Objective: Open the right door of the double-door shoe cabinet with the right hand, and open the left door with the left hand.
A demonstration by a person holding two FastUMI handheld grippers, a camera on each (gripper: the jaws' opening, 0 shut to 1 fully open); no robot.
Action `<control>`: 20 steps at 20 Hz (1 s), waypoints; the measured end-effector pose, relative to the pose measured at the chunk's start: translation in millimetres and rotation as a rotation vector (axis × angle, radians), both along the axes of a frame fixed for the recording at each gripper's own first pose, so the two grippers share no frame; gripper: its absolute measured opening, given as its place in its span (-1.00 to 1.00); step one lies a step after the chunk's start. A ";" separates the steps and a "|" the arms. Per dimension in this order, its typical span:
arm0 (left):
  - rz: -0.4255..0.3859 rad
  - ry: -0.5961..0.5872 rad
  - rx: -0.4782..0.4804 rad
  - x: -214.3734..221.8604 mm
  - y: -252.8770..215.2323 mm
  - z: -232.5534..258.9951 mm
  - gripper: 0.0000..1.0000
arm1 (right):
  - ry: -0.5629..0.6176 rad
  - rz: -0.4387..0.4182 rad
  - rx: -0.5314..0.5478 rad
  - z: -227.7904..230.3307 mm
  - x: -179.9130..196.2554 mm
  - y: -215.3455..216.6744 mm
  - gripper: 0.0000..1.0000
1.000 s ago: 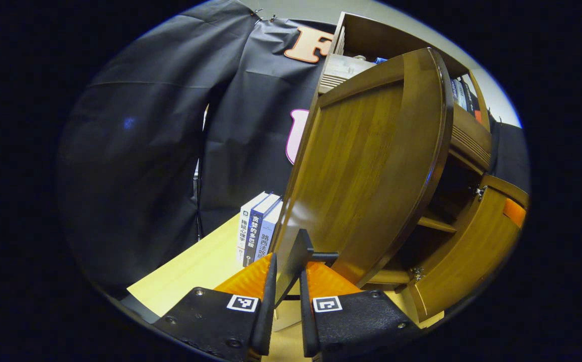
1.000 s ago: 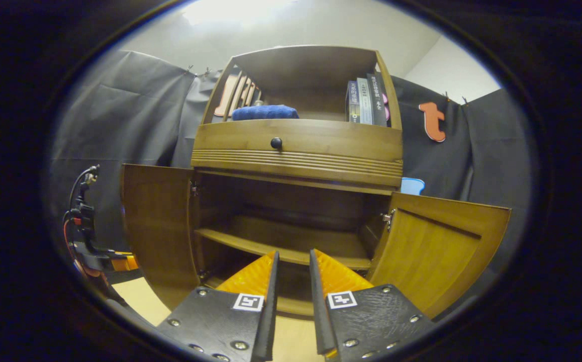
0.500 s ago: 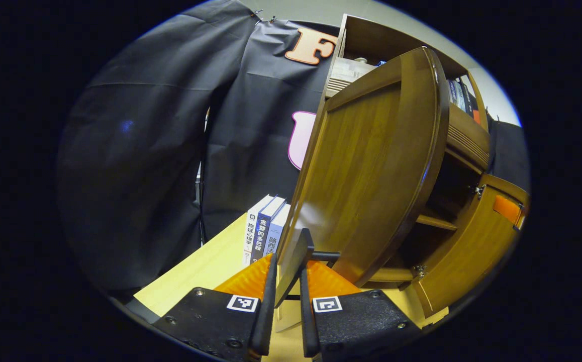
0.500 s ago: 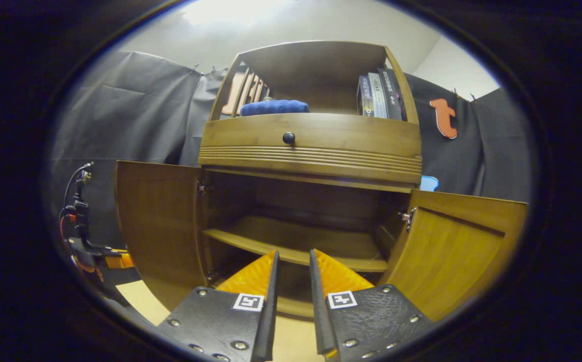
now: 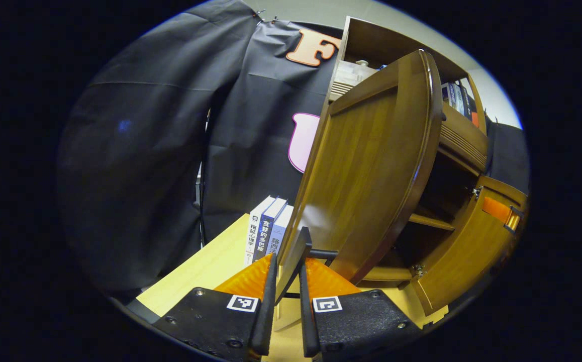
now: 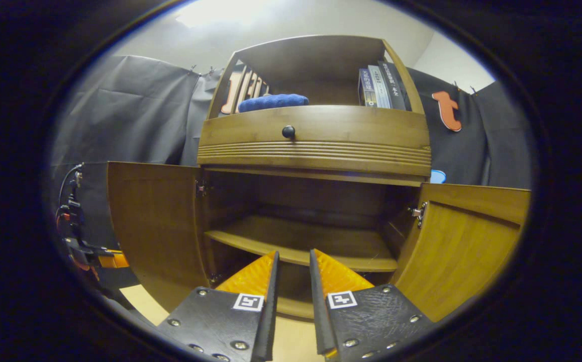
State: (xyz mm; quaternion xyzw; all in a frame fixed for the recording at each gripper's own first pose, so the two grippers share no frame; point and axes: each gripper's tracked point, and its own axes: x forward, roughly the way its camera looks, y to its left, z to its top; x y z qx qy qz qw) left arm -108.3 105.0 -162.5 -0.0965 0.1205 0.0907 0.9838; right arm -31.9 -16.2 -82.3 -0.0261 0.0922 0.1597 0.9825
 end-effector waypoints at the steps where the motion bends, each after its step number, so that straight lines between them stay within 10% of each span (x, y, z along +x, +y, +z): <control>1: 0.005 0.001 0.005 -1.6 2.4 0.1 -0.48 | 0.001 0.005 0.003 -0.9 1.9 1.2 -0.48; 20: 0.147 -0.013 0.051 -38.2 45.6 14.2 -0.40 | 0.010 0.087 0.016 -7.7 6.3 30.1 -0.48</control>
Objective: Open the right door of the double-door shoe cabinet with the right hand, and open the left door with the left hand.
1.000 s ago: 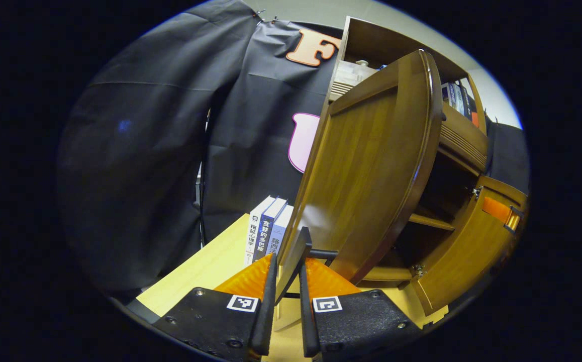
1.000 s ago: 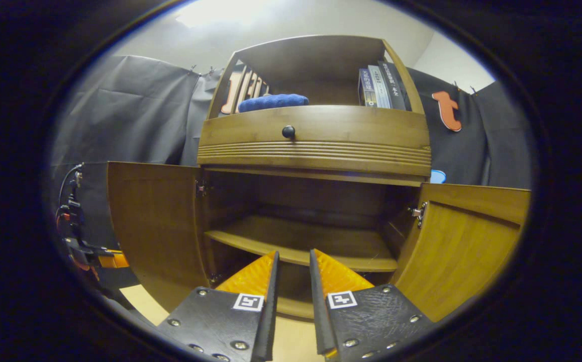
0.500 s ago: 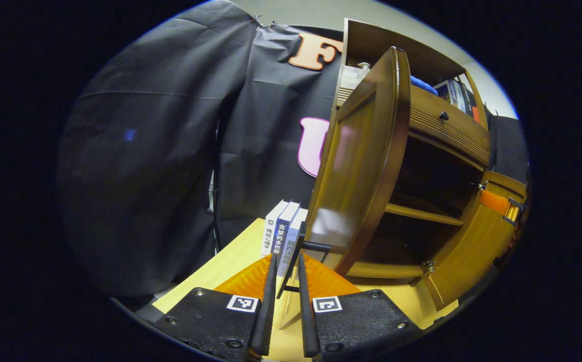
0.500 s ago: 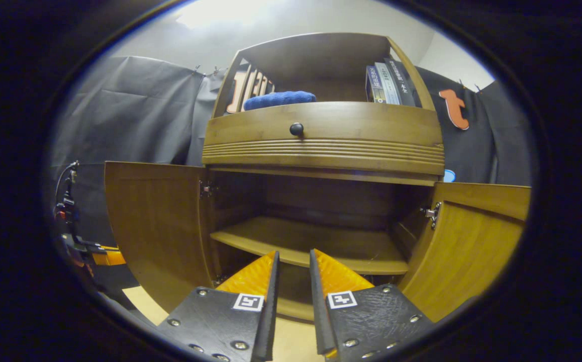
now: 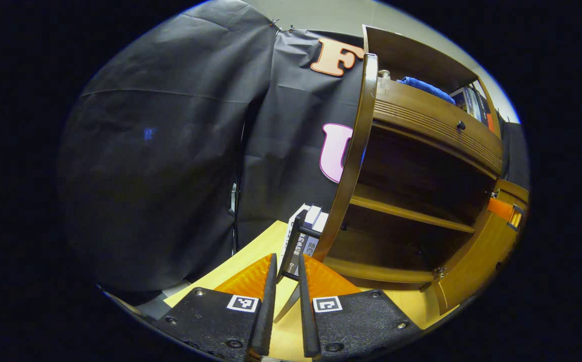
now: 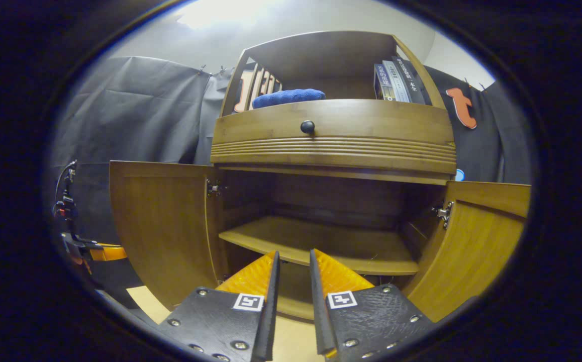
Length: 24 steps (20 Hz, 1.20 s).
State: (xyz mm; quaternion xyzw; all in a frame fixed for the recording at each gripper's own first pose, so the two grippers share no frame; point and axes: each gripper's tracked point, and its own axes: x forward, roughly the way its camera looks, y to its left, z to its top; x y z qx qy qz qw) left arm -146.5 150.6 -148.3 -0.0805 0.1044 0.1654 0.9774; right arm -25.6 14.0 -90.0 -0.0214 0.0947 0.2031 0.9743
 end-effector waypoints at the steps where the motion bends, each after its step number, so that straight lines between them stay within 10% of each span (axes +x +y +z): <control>1: 0.003 -0.003 0.001 -0.9 0.5 0.9 -0.48 | -0.001 0.002 -0.001 1.1 0.1 0.4 -0.48; 24: 0.016 -0.369 0.191 7.5 -35.3 232.9 -0.50 | -0.037 -0.124 -0.009 18.2 -16.9 -58.0 -0.48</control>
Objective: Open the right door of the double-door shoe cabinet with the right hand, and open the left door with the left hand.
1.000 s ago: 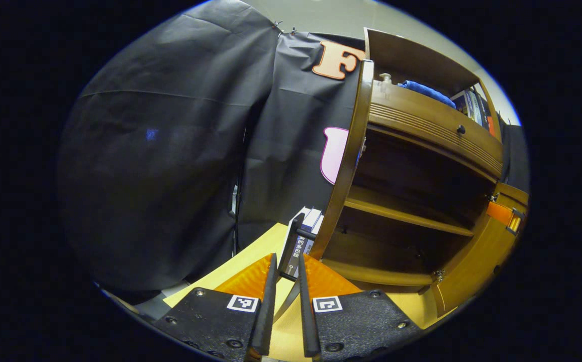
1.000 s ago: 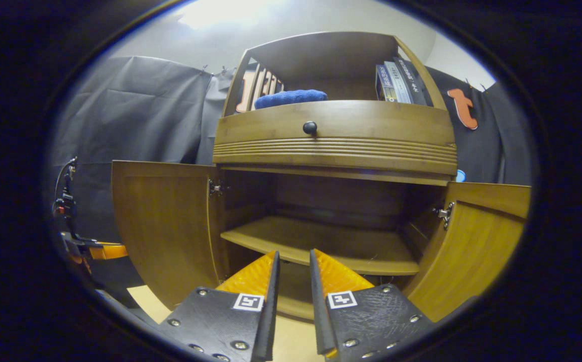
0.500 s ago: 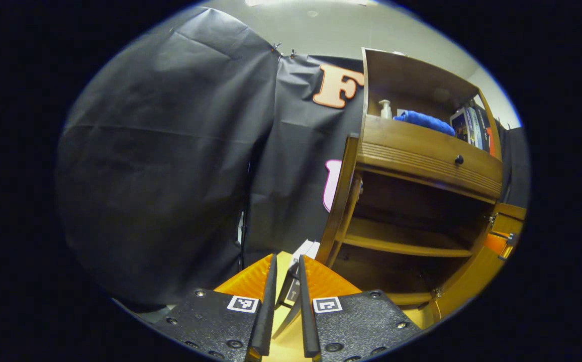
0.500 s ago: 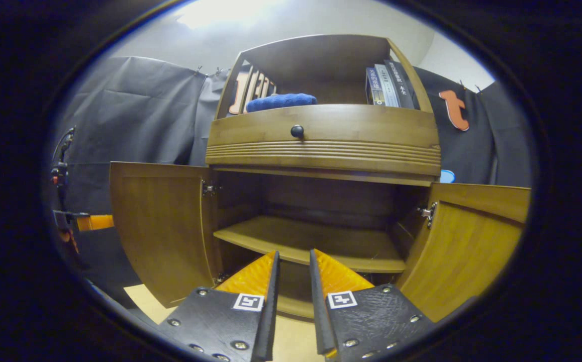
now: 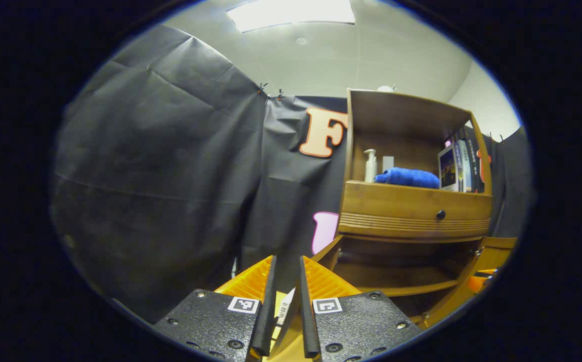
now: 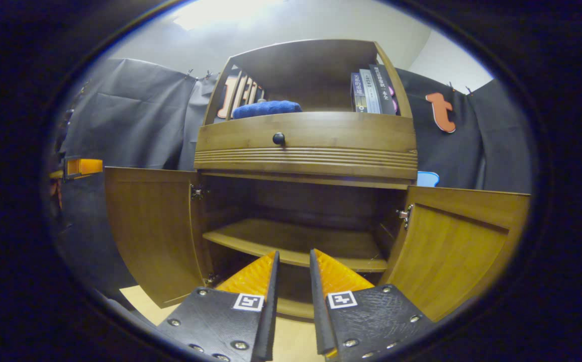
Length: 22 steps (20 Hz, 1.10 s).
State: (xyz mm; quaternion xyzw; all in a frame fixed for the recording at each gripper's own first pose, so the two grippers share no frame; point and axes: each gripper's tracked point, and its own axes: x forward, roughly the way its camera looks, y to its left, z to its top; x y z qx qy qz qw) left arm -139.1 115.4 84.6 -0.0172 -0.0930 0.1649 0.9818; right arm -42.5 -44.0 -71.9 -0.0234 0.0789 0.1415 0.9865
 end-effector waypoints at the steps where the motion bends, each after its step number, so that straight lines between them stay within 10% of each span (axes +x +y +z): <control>1: -0.026 -0.009 0.004 3.4 -9.7 3.3 -0.58 | -0.003 -0.011 -0.001 2.3 -1.8 -4.0 -0.48; 22: -0.440 0.160 0.053 92.6 -202.1 -60.6 -0.67 | -0.066 -0.201 0.057 62.4 -44.6 -62.7 -0.36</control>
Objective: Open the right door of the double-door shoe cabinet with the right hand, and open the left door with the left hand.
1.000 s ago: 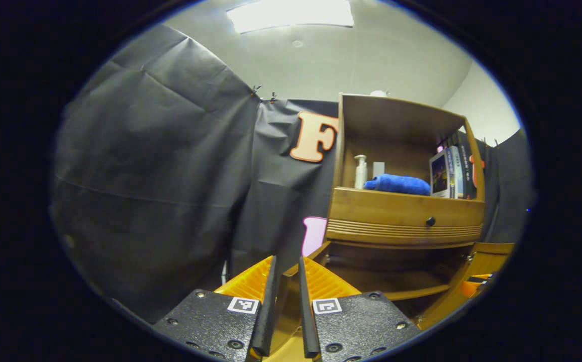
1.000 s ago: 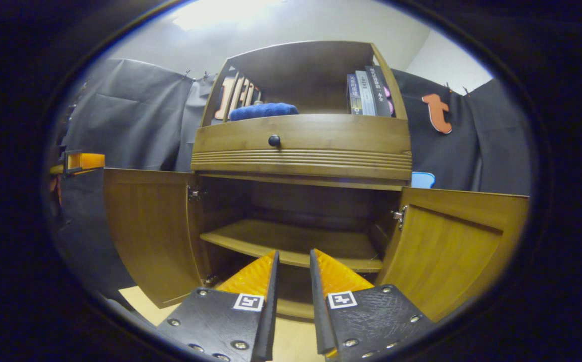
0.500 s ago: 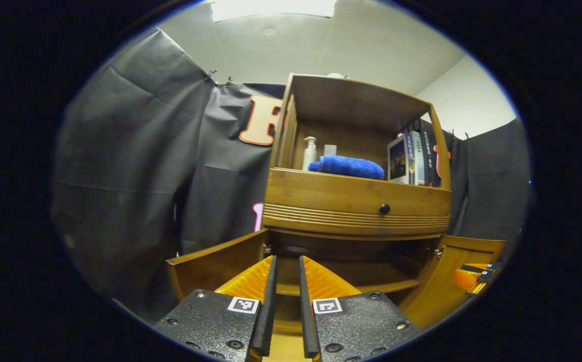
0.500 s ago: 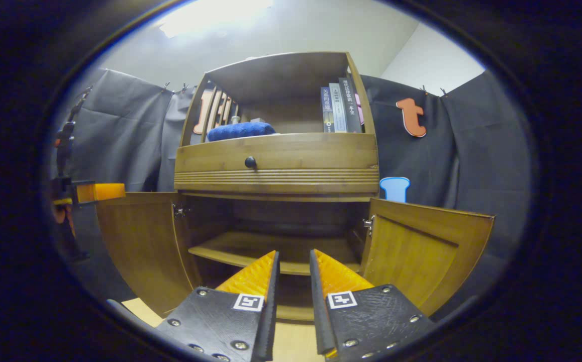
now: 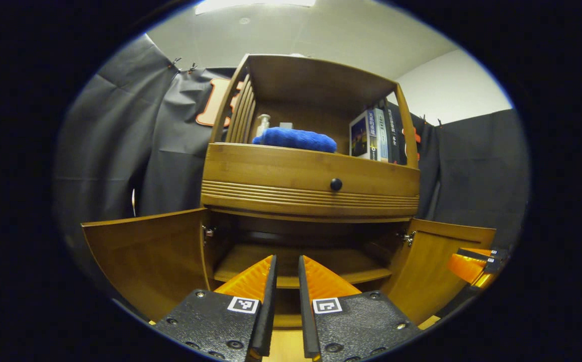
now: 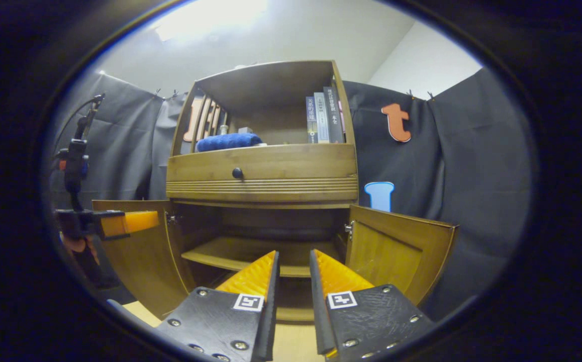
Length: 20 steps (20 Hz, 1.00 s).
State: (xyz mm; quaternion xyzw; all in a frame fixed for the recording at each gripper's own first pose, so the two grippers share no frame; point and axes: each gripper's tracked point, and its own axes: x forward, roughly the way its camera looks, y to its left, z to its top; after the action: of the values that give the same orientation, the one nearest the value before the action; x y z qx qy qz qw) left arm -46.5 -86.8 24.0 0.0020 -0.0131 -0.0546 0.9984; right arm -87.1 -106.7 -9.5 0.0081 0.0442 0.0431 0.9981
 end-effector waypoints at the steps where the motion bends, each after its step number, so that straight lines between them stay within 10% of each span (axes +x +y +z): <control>1: -0.005 0.005 0.003 3.3 -5.3 -6.2 -0.67 | -0.003 -0.002 -0.001 1.8 -0.4 -0.8 -0.36; 3: -0.009 0.018 0.008 4.7 -14.2 -13.1 -0.65 | -0.010 -0.001 -0.003 5.5 -1.6 -2.2 -0.36; 9: 0.032 0.010 0.049 4.1 -21.1 -16.8 0.28 | -0.035 -0.005 -0.011 13.8 -1.2 -8.5 -0.33; 13: 0.045 0.012 0.011 5.8 -24.4 -18.2 0.89 | -0.025 0.020 -0.005 13.3 -3.0 -5.8 0.69; 14: 0.045 0.014 0.010 4.6 -25.1 -18.3 0.84 | -0.028 0.022 -0.009 13.0 -1.9 -6.1 1.00; 20: 0.043 0.000 0.021 2.5 -33.6 -15.1 0.84 | -0.044 0.021 -0.026 19.1 -7.0 -12.7 1.00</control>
State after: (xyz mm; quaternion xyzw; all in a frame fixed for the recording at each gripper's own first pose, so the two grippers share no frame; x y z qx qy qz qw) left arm -43.9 -120.4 8.9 0.0127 -0.0127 -0.0334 0.9993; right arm -94.1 -119.4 9.6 -0.0065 0.0227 0.0532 0.9983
